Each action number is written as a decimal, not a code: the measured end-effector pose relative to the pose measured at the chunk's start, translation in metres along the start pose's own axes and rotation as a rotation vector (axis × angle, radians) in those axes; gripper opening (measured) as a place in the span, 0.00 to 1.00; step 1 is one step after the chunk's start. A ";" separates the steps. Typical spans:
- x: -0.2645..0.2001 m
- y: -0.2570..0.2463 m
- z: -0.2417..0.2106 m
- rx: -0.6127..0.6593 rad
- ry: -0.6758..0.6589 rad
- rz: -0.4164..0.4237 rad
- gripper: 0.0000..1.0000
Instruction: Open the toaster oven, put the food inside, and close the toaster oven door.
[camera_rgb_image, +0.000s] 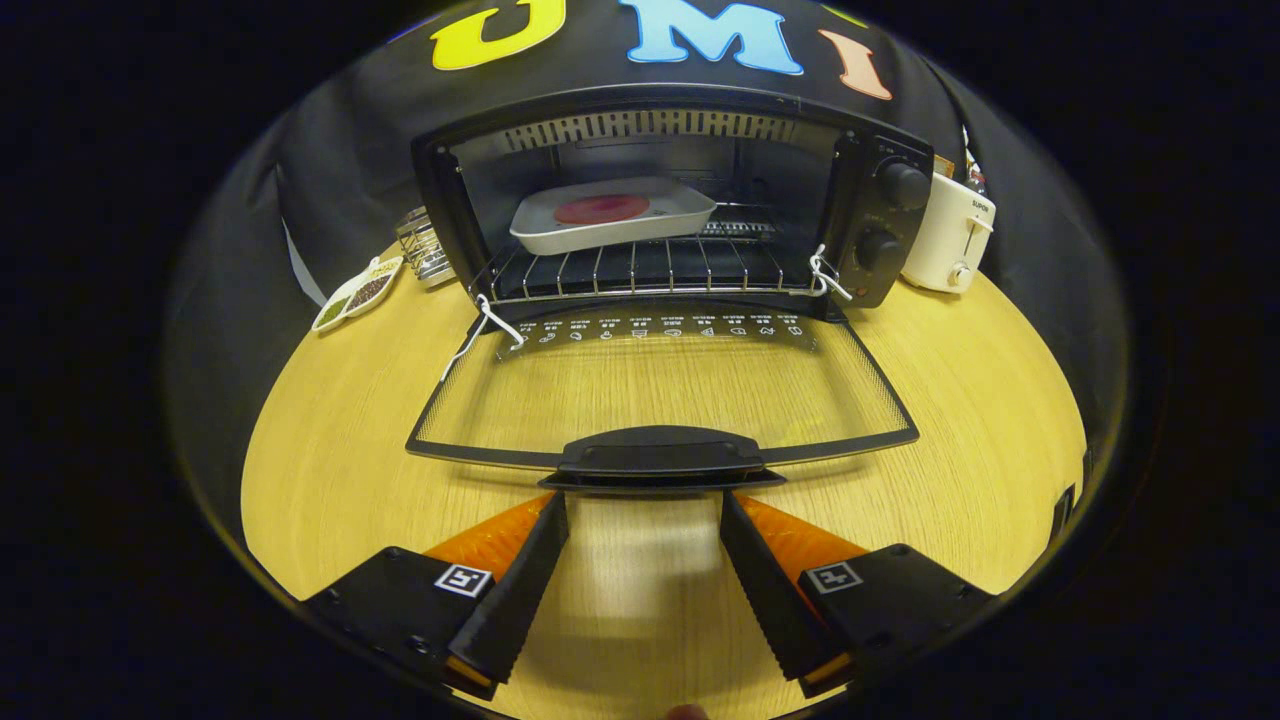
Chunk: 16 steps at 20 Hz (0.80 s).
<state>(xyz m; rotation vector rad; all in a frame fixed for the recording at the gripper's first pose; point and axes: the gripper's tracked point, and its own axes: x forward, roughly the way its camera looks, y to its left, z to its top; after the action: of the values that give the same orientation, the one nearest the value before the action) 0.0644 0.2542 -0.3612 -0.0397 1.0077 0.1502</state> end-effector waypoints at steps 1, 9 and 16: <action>-0.001 0.000 0.000 -0.009 0.002 -0.001 0.98; -0.022 0.003 0.012 -0.006 -0.066 -0.003 0.97; -0.044 0.002 0.031 -0.015 -0.156 0.004 0.97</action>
<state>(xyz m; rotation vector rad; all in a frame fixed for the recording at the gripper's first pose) 0.0671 0.2549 -0.3068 -0.0386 0.8516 0.1618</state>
